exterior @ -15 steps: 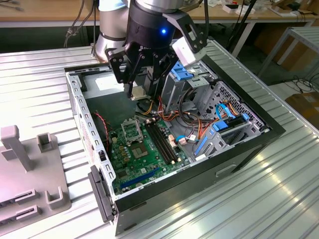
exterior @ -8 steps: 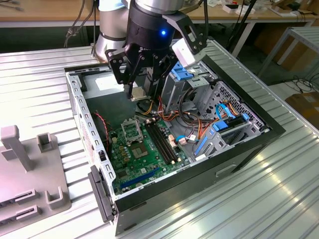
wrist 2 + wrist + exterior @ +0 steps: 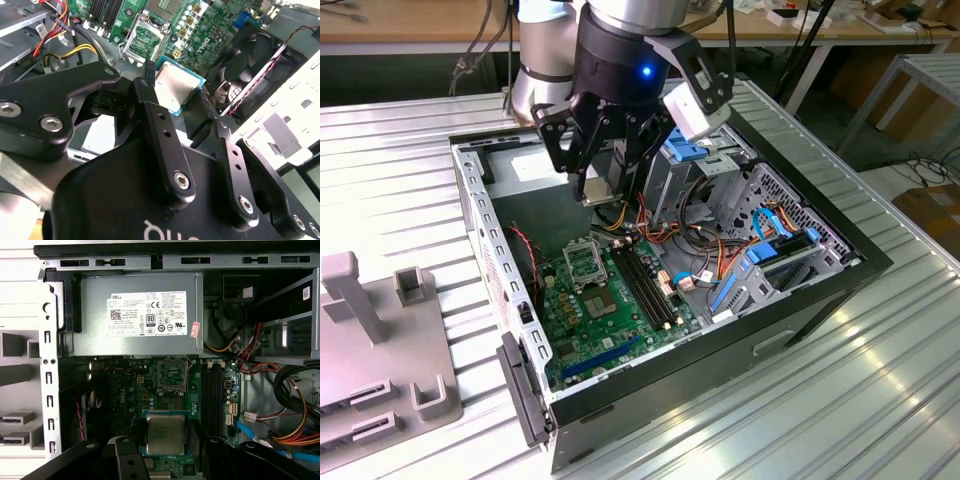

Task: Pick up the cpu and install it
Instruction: 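Place the cpu into insertion slot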

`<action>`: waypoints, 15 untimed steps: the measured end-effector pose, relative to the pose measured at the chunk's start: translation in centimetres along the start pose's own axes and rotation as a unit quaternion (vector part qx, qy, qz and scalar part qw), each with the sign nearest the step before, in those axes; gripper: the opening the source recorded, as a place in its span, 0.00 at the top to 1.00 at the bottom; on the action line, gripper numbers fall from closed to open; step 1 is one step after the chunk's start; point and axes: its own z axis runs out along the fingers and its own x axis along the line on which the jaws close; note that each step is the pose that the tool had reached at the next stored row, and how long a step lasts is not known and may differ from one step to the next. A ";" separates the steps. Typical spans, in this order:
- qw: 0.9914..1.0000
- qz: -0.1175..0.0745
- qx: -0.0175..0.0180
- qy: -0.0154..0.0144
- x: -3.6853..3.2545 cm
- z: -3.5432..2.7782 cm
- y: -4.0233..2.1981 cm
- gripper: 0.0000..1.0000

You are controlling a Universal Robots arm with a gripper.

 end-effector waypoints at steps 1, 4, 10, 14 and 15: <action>1.000 0.000 0.000 0.000 -0.01 0.11 0.00 0.53; 1.000 0.000 0.000 0.000 -0.02 0.53 0.00 0.53; 1.000 0.000 0.000 0.000 -0.03 0.69 0.00 0.53; 1.000 0.000 0.000 0.000 -0.04 0.93 0.00 0.53; 1.000 0.000 0.000 0.000 -0.04 0.95 0.00 0.53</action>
